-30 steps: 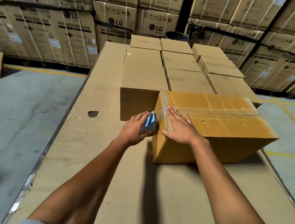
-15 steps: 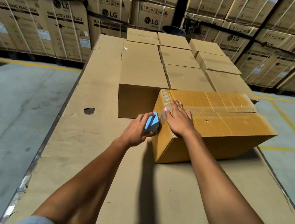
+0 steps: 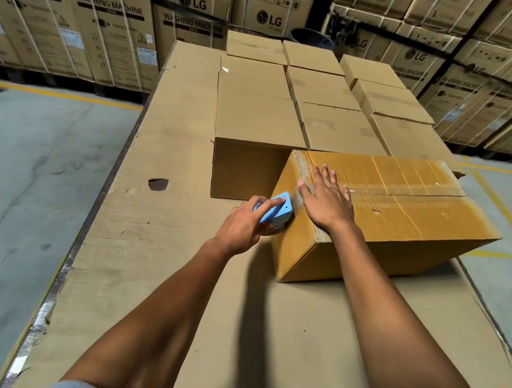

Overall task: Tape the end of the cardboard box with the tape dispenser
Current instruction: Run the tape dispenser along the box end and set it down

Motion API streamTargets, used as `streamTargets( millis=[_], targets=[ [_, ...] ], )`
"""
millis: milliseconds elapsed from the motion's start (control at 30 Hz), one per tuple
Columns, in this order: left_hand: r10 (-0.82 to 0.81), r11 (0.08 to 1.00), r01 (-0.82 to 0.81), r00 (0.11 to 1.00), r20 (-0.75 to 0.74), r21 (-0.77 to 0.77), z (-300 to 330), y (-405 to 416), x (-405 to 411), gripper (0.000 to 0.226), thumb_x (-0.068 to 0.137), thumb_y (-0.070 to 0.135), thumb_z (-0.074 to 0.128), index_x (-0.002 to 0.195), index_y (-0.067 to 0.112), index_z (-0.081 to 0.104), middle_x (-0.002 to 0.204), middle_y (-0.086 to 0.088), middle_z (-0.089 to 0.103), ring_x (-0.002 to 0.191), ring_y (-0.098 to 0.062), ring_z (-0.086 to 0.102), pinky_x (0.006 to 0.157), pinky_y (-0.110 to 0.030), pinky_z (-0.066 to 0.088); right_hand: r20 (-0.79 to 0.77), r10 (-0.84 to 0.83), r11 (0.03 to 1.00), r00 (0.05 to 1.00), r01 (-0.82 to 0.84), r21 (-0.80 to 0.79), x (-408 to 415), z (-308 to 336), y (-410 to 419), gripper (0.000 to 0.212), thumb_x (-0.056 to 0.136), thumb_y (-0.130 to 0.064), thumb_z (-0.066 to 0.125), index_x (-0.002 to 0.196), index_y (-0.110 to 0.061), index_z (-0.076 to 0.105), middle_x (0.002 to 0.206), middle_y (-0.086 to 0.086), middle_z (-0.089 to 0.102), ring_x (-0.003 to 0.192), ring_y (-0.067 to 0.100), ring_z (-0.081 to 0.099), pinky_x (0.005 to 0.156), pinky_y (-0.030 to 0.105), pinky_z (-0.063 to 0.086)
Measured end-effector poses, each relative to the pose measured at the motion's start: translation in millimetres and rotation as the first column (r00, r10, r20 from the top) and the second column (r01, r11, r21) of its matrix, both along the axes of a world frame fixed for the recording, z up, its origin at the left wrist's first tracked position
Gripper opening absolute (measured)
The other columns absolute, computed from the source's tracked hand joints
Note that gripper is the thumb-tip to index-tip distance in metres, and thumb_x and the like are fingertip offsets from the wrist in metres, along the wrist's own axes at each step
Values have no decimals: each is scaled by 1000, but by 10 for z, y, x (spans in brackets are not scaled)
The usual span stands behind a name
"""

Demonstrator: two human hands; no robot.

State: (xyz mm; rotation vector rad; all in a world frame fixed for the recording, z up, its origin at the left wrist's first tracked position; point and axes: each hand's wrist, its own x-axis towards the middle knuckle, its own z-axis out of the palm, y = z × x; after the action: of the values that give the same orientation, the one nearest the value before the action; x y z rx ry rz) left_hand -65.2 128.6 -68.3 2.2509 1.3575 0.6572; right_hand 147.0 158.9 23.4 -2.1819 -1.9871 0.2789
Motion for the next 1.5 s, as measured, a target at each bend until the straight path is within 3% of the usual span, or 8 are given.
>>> streamTargets(
  millis=[400, 667, 967, 1133, 1300, 1500],
  targets=[
    [5, 1000, -5, 999, -47, -6, -37, -38, -27, 72, 112, 29, 59, 171, 49, 21, 165, -10, 41, 140, -32, 51, 113, -50, 47, 16, -9, 1000, 1000, 10, -6, -27, 32, -42, 81, 104, -72, 26, 171, -31, 9, 180, -5, -3, 166, 18, -4, 131, 52, -1],
    [45, 996, -32, 984, -170, 80, 29, -44, -50, 86, 106, 19, 70, 170, 49, 21, 166, -11, 41, 140, -34, 53, 110, -46, 50, 28, -8, 1000, 1000, 8, -16, -41, 53, -57, 83, 104, -70, 34, 171, -30, 7, 180, -5, -5, 166, 18, -5, 132, 52, 0],
    [66, 992, -40, 973, -223, 119, 8, -34, 12, 93, 103, 20, 73, 170, 51, 18, 163, -12, 43, 137, -34, 56, 107, -45, 51, 31, -19, 999, 999, 21, -47, -51, 55, -9, 109, 90, -64, 69, 172, -29, 6, 180, -3, -4, 166, 21, -4, 131, 52, 2],
    [41, 995, -16, 968, -248, 102, 9, -8, 6, 82, 106, 29, 70, 170, 49, 22, 161, -14, 44, 134, -34, 56, 105, -43, 51, 55, -45, 996, 998, 49, -74, -112, 41, 57, 118, 86, -55, 79, 172, -27, 3, 180, -1, -6, 166, 27, -5, 131, 55, 4],
    [-5, 993, 40, 954, -301, 111, 77, 82, -33, 76, 109, 40, 63, 171, 51, 20, 161, -15, 44, 131, -34, 55, 102, -45, 48, 44, -52, 997, 998, 54, -57, -96, 23, 52, 111, 89, -58, 73, 171, -28, 5, 180, -3, -5, 166, 26, -3, 131, 55, 6],
    [-52, 998, 61, 962, -267, 27, 107, 110, -154, 78, 109, 33, 61, 167, 59, 16, 165, -9, 35, 139, -32, 44, 106, -57, 37, -43, -34, 998, 999, 31, -53, -8, 8, 43, 79, 104, -70, 30, 171, -34, 10, 180, -7, -2, 166, 18, -2, 132, 53, 4]
  ],
)
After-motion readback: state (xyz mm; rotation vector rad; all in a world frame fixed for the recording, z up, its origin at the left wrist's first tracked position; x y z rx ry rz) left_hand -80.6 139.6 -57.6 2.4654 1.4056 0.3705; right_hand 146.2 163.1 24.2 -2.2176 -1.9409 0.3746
